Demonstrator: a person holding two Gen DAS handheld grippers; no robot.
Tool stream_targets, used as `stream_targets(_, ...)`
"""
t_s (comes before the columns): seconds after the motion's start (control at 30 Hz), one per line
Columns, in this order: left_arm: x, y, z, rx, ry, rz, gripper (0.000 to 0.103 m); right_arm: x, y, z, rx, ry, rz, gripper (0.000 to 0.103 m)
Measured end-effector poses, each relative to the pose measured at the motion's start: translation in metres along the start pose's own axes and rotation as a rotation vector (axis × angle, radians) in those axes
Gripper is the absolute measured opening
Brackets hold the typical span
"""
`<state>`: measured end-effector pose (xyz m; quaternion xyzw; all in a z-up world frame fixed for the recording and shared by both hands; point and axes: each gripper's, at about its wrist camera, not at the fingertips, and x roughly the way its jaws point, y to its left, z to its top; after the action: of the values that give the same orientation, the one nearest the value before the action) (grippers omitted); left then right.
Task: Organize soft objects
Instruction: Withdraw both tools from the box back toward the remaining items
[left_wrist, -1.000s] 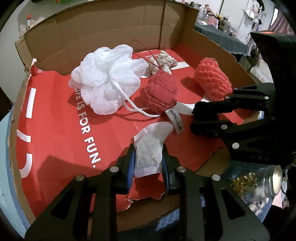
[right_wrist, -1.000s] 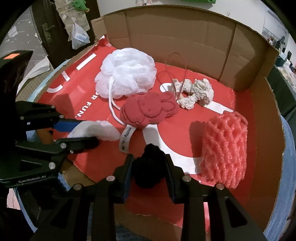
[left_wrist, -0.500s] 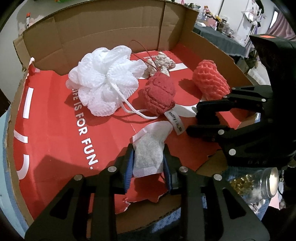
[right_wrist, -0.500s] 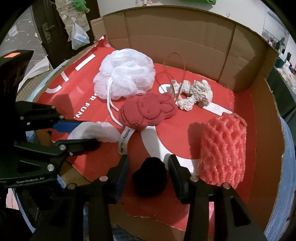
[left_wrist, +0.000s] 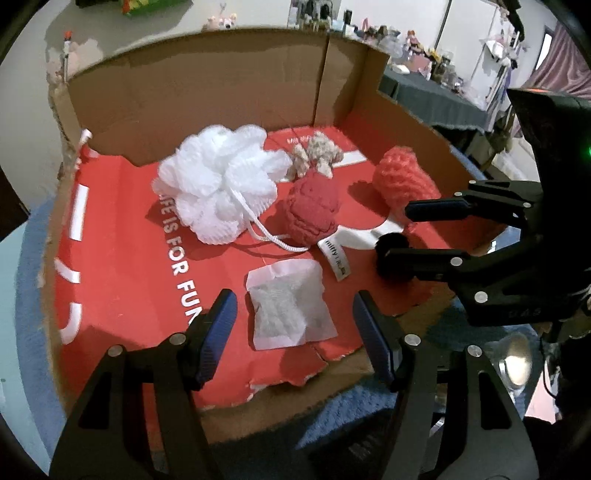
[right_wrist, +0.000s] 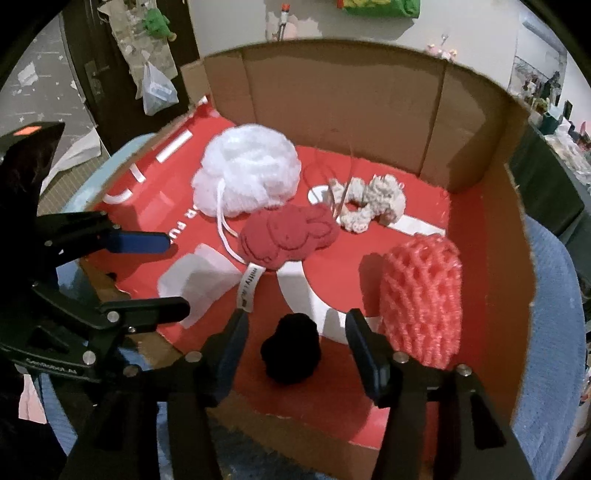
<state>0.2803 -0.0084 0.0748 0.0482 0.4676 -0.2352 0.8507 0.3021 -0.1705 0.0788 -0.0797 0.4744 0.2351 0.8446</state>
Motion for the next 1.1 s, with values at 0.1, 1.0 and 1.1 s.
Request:
stream_targets(0.1, -0.019, -0.007, -0.003, 0.004, -0.039, 0.010, 0.069, -0.016, 0.002, -0.001, 0.005, -0.034, -0.001, 0.065)
stream_targets(1.0, -0.179, -0.106, -0.101, -0.018, -0.536, 0.165, 0.094, -0.196, 0.083, -0.101, -0.022, -0.475, -0.137, 0.103)
stream_targets(1.1, -0.184, -0.117, -0.120, -0.027, -0.566, 0.181, 0.095, -0.201, 0.089, -0.122, -0.008, -0.507, -0.167, 0.103)
